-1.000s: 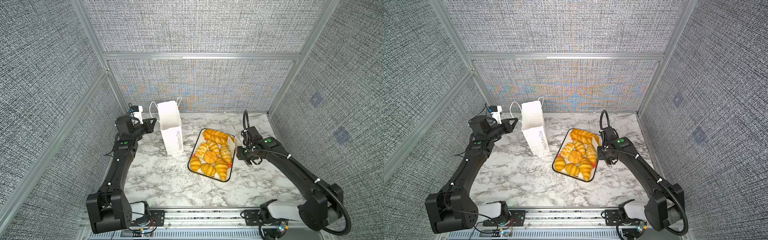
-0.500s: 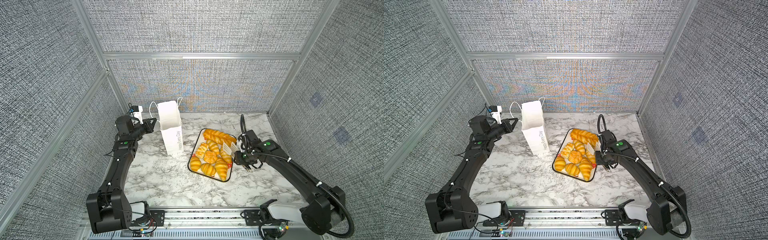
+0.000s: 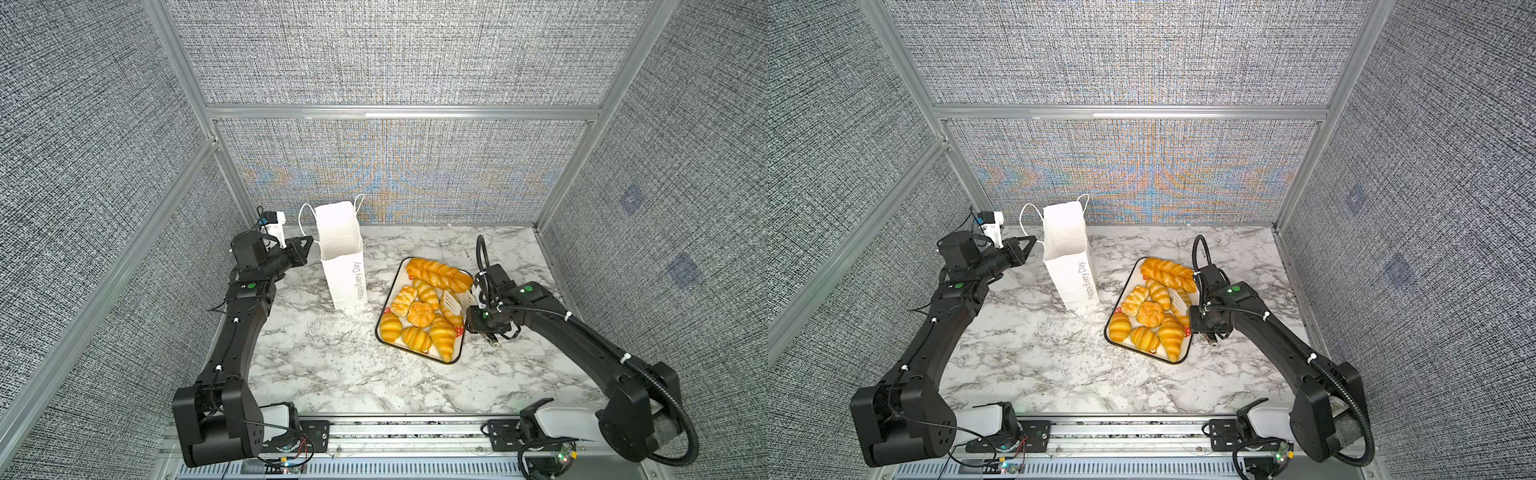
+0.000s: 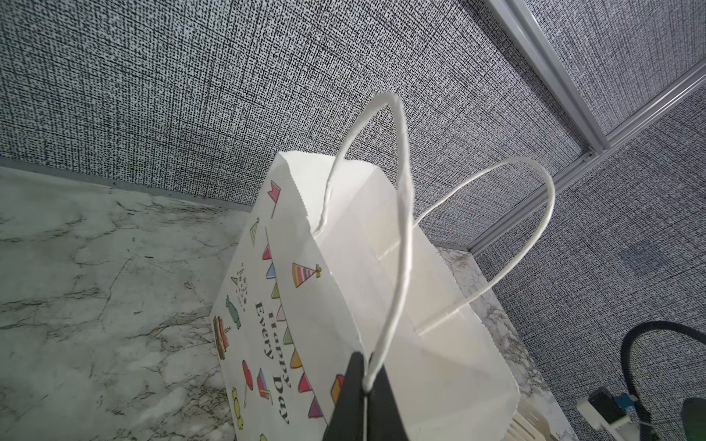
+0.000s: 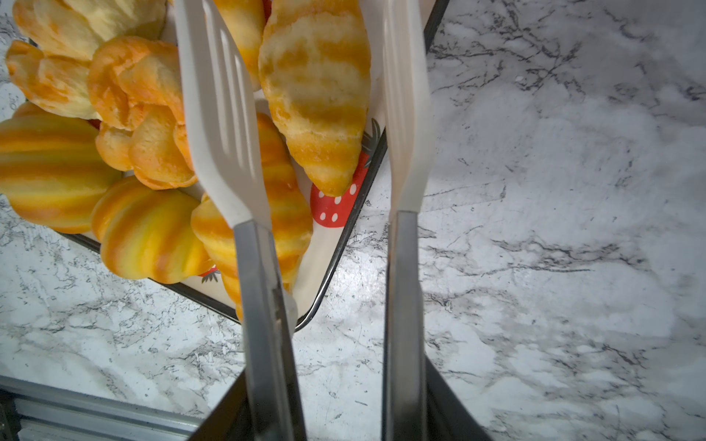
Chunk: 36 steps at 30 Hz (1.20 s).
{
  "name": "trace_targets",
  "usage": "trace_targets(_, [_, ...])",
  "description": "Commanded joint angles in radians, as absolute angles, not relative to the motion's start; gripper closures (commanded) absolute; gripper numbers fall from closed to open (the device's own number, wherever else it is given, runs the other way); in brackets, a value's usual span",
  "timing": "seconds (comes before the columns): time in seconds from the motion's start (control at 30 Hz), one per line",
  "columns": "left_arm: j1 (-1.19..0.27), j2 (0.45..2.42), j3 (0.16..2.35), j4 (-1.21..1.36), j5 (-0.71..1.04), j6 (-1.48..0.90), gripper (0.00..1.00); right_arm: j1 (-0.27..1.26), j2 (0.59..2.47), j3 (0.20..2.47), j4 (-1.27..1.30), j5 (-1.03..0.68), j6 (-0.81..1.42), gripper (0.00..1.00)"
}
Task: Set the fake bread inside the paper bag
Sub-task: 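Lower the tongs and pinch a croissant at the tray's far end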
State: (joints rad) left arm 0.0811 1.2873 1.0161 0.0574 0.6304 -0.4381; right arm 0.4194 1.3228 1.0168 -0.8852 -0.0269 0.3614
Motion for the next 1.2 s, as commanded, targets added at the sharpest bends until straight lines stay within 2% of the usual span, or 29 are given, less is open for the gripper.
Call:
trace_targets(0.0, [0.083,1.288,1.012,0.083,0.642,-0.438,1.00,0.422,1.337,1.010,-0.847,-0.043,0.370,0.49])
trace_targets(0.5, [0.083,1.294,1.012,0.081,0.643,-0.436,1.00,0.423,1.391,0.993,-0.797,-0.051,0.361,0.49])
trace_targets(0.87, [0.082,1.293,1.012,0.081,0.643,-0.437,1.00,0.424,1.371,1.004,-0.817,-0.017,0.360,0.63])
trace_targets(1.17, [0.083,1.293,1.013,0.081,0.643,-0.439,1.00,0.424,1.322,1.066,-0.876,0.000,0.357,0.64])
